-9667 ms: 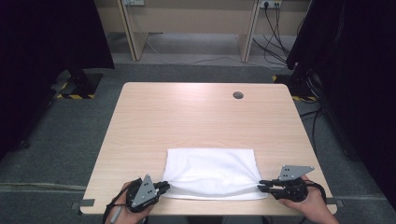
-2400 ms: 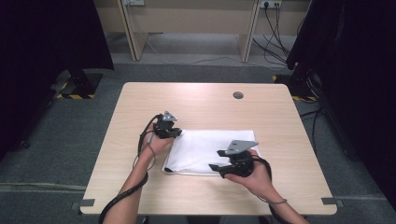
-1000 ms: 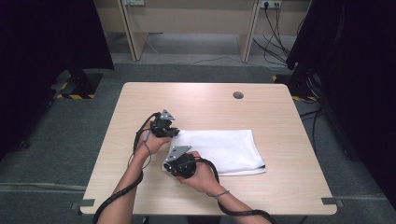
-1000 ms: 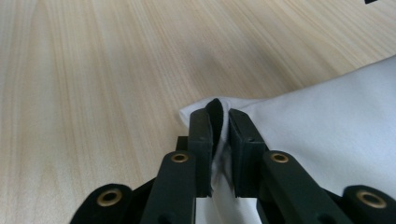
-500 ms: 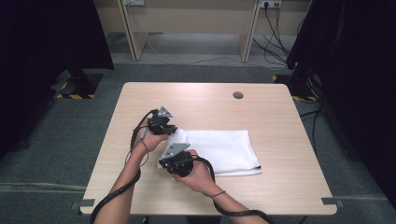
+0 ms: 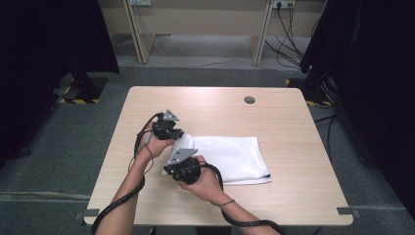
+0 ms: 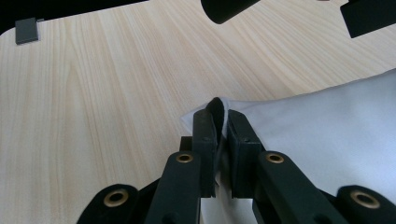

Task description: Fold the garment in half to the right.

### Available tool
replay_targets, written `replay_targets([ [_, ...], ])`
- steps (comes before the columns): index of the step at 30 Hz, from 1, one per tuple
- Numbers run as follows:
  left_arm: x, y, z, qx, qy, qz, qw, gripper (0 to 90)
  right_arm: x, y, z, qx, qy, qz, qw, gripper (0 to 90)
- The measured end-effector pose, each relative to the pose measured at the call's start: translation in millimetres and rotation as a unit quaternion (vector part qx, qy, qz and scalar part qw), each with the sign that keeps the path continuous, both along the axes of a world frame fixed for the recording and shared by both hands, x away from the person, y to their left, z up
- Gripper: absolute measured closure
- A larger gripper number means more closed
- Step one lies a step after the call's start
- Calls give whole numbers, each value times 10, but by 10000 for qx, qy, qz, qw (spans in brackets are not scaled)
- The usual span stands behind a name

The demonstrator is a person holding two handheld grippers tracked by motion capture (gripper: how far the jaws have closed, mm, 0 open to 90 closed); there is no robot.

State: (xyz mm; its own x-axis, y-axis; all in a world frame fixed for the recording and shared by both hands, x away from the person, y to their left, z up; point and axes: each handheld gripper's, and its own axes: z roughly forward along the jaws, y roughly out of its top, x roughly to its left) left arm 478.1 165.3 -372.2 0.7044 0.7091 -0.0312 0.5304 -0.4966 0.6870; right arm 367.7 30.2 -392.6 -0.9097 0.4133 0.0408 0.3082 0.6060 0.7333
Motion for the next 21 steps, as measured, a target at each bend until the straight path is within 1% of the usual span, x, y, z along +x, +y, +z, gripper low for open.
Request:
replay_targets([
  [1, 0, 0, 0, 0, 0, 0, 10000, 848, 2, -5, 38, 49, -21, -19, 10000, 839],
  [2, 6, -7, 49, 13, -47, -27, 10000, 848, 2, -5, 38, 49, -21, -19, 10000, 839],
  [3, 6, -7, 49, 13, -47, -27, 10000, 848, 2, -5, 38, 49, -21, -19, 10000, 839],
  [4, 10, -7, 99, 22, -85, -2, 10000, 848, 3, -6, 83, 92, -57, -24, 9999, 839],
  [5, 10, -7, 99, 22, -85, -2, 10000, 848, 3, -6, 83, 92, -57, -24, 9999, 839],
  [6, 10, -7, 99, 22, -85, -2, 10000, 848, 9, -10, 133, 134, -94, -30, 9999, 839],
  [7, 12, -3, 147, 50, -119, -12, 9999, 848, 9, -10, 133, 134, -94, -30, 9999, 839],
  [8, 12, -3, 147, 50, -119, -12, 9999, 849, 9, -10, 133, 134, -94, -30, 9999, 839],
  [9, 13, -3, 181, 67, -139, -15, 9999, 849, 14, -16, 185, 204, -121, -48, 9997, 839],
  [10, 13, -3, 181, 67, -139, -15, 9999, 849, 14, -16, 185, 204, -121, -48, 9997, 839],
  [11, 13, -3, 181, 67, -139, -15, 9999, 849, 12, -18, 219, 248, -152, -57, 9996, 839],
  [12, 14, -2, 217, 86, -158, -10, 9998, 849, 12, -18, 219, 248, -152, -57, 9996, 839],
  [13, 14, -2, 217, 86, -158, -10, 9998, 849, 12, -18, 219, 248, -152, -57, 9996, 839],
  [14, 13, 4, 258, 120, -157, -23, 9998, 849, 11, -19, 245, 283, -149, -71, 9995, 840],
  [16, 13, 4, 258, 120, -157, -23, 9998, 849, 14, -16, 270, 318, -149, -53, 9994, 840],
  [17, 11, 18, 298, 151, -165, -14, 9997, 849, 14, -16, 270, 318, -149, -53, 9994, 840],
  [18, 11, 18, 298, 151, -165, -14, 9997, 849, 14, -16, 270, 318, -149, -53, 9994, 840],
  [19, 9, 36, 338, 189, -192, -17, 9996, 849, 15, -9, 302, 366, -166, -47, 9992, 841],
  [20, 9, 36, 338, 189, -192, -17, 9996, 849, 15, -9, 302, 366, -166, -47, 9992, 841],
  [21, 9, 36, 338, 189, -192, -17, 9996, 849, 17, 2, 339, 422, -180, -50, 9989, 841],
])
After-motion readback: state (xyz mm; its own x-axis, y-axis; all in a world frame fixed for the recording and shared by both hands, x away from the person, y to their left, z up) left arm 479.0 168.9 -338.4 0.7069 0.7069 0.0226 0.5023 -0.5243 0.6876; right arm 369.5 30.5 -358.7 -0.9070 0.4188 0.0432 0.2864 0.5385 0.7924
